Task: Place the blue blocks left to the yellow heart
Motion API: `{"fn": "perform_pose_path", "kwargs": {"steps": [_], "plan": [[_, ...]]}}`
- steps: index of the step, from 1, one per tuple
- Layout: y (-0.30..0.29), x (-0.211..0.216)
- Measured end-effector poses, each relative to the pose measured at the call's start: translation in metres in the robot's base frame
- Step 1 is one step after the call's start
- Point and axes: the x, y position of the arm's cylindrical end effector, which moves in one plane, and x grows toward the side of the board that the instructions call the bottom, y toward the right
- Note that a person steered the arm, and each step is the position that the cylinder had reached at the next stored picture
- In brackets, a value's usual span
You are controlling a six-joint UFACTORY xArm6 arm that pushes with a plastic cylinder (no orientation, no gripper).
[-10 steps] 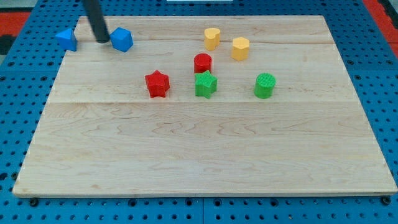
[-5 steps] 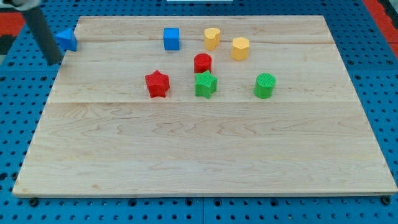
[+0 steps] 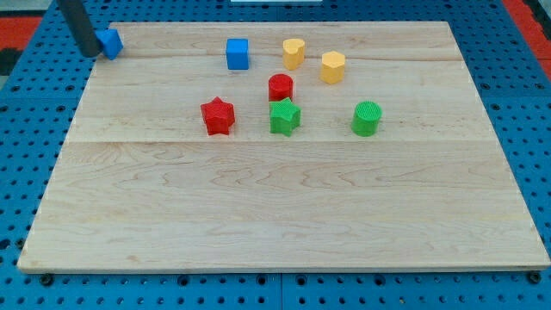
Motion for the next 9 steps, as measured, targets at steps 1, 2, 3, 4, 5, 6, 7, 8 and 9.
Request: {"fn": "perform_pose_path", "kwargs": {"steps": [1,2,3,4,5,6,7,8,9], "plan": [[-0.004,-0.029],[-0.014,-0.058],[-0.008,-0.056],[0.032,-0.044],[0.042,-0.034],[0.055,-0.017],[0.080,-0.017],[0.085,-0.017],[0.063,0.030]]}}
